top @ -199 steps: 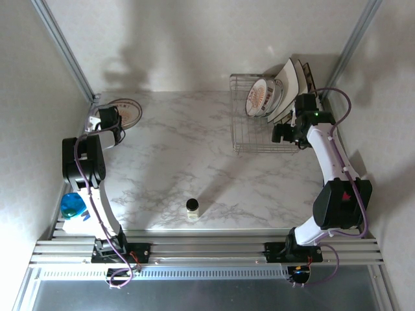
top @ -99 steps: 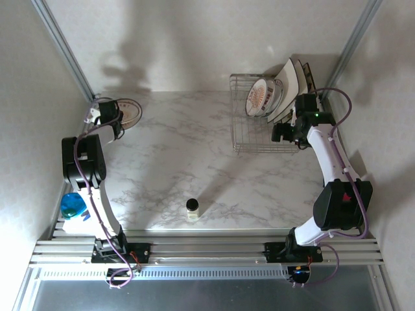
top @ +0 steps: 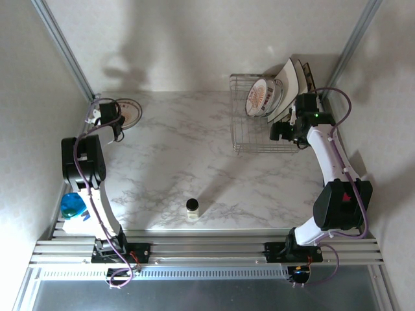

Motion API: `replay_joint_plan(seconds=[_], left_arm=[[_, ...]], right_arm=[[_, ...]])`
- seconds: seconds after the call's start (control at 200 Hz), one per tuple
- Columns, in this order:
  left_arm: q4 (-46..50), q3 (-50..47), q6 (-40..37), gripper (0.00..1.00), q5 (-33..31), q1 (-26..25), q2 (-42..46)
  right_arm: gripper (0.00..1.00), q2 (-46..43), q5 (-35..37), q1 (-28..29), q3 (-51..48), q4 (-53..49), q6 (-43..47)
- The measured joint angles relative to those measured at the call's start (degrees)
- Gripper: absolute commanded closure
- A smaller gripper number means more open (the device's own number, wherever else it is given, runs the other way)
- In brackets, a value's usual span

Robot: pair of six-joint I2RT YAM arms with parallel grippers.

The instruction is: Unload the plates from the dish rack

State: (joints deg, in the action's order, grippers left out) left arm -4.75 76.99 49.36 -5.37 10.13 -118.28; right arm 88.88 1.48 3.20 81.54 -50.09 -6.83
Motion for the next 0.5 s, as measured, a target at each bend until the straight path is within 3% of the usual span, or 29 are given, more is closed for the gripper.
replay_joint_plan(seconds=[0.501], left_arm=[[3.10, -2.25, -5.90, 0.38, 0.76, -0.20, 4.00]], right_arm=[[0.01, -0.17, -1.36, 0.00, -2.16, 1.53, -0.42]])
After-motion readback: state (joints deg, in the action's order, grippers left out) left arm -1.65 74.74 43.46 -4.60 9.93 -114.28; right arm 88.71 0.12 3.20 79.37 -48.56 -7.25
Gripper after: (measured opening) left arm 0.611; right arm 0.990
